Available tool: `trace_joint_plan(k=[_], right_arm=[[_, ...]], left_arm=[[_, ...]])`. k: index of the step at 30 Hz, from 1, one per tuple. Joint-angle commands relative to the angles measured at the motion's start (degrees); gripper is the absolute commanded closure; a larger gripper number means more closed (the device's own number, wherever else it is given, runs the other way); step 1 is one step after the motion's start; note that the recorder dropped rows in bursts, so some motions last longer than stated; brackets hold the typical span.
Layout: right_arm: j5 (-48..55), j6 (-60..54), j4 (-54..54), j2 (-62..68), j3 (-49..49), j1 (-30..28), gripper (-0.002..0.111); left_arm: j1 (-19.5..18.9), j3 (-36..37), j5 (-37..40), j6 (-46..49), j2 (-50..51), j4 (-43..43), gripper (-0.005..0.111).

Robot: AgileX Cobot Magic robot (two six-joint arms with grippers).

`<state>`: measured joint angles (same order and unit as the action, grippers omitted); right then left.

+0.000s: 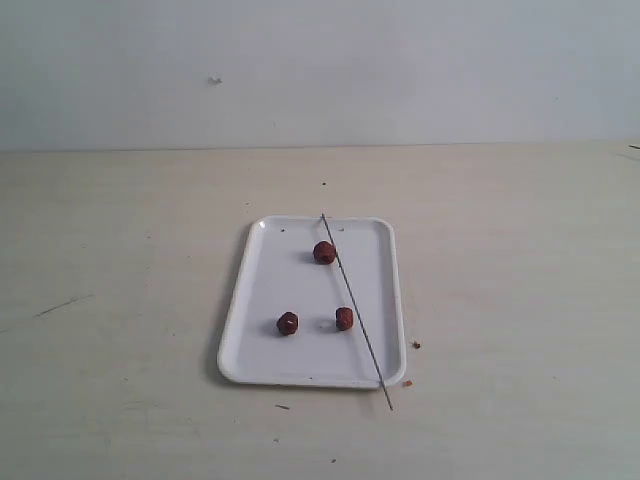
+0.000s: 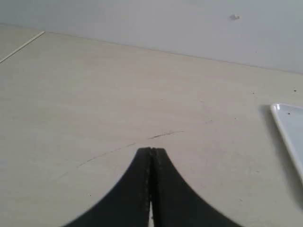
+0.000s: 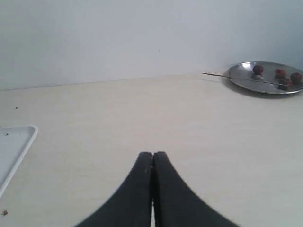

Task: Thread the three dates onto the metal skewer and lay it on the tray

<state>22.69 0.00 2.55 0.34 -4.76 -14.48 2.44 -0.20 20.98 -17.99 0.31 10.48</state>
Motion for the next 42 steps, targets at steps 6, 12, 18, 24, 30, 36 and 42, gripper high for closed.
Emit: trace_joint_plan(k=[6,12,18,24,30,36,42], right_arm=[[-0.9,0.0,0.1,-0.3,0.3,-0.2,0.108],[-3.4,-1.6,-5.8,-0.3,0.3,-0.2,0.108],[-32.0,3.9,-5.1,-0.3,0.3,-0.2,0.108],[-51.5,27.1,-3.4,-0.3,0.3,-0.2,0.108],[-39.8,37.7,-13.9,15.3,-17.0,-0.2,0.108],[9.0,21.9,-17.8,54.3,-45.9,4.4,0.108],[35.8,5.2,-6.1,82.9,-63.0,16.9,0.108]], left_arm=[[-0.2,0.2,-0.2,0.2,-0.3,-0.5,0.107],[-0.2,0.2,-0.2,0.2,-0.3,-0.5,0.107],[-0.2,0.2,-0.2,0.2,-0.3,-0.5,0.107],[-0.2,0.2,-0.2,0.2,-0.3,-0.5,0.107],[-0.2,0.2,-0.2,0.2,-0.3,-0.5,0.107],[-0.2,0.2,-0.2,0.2,-0.3,-0.5,0.107],[-0.2,0.2,-0.2,0.2,-0.3,-0.5,0.107]])
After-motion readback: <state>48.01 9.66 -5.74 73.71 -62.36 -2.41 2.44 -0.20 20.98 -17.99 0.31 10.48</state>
